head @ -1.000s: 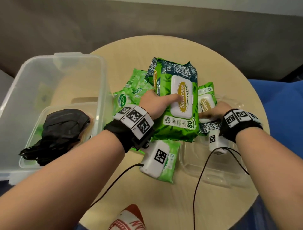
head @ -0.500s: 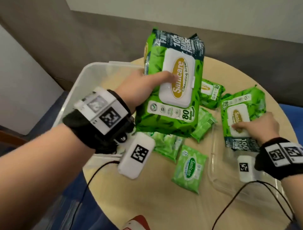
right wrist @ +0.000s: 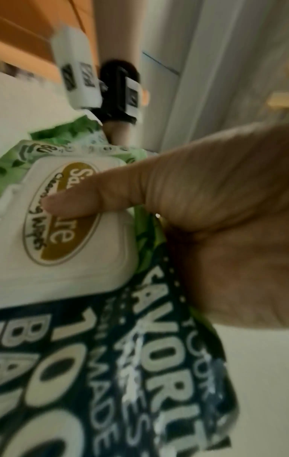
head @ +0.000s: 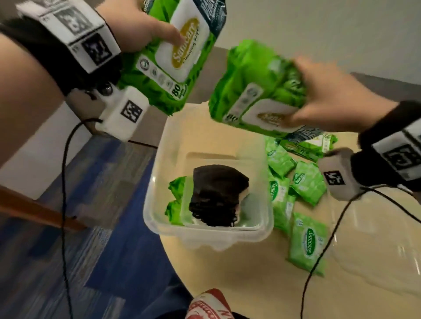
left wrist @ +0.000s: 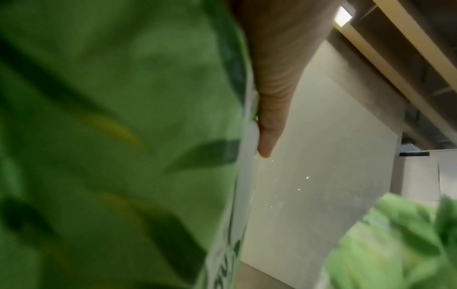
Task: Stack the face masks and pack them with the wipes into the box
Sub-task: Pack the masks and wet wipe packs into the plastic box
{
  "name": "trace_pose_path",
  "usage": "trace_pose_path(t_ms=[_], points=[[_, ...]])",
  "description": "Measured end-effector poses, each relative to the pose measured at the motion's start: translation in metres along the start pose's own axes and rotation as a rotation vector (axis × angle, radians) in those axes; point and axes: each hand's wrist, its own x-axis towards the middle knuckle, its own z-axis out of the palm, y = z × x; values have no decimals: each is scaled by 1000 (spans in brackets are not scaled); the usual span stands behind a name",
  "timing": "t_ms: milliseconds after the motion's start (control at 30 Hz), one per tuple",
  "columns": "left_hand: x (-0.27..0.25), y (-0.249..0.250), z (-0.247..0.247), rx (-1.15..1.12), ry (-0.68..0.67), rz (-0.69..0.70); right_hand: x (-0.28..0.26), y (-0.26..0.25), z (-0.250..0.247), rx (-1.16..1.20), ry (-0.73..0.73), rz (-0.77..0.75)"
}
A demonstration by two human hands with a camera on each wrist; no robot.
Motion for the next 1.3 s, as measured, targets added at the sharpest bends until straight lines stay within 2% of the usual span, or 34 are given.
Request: trace_pose_path(t_ms=[133, 167, 267, 367, 500, 733, 833, 967, 1100, 1300], points=[[21, -23, -21, 67, -157, -99, 44, -46, 42, -192, -123, -23], [24, -28, -22, 69, -148, -54, 56, -52, 54, -233, -171, -26], [32, -35, -22, 154, 0, 183, 89, -65, 92, -388, -332, -37], [43, -47, -12, 277, -22, 268, 110, -68, 126, -464, -520, 10], [56, -60, -2, 315, -104, 286, 117, -61, 155, -531, -709, 81], [65, -60, 6, 334, -162, 329, 112, -54, 195, -641, -1002, -13], [66, -54, 13, 329, -190, 353, 110, -51, 196, -627, -1138, 7], [67, -44, 31, 358, -256, 396, 108, -44, 187, -544, -1168, 58], [67, -33, 54, 419, -333, 453, 100, -43, 178, -382, -1155, 178], [72, -24, 98, 650, -426, 549, 87, -34, 165, -283, -1012, 284]])
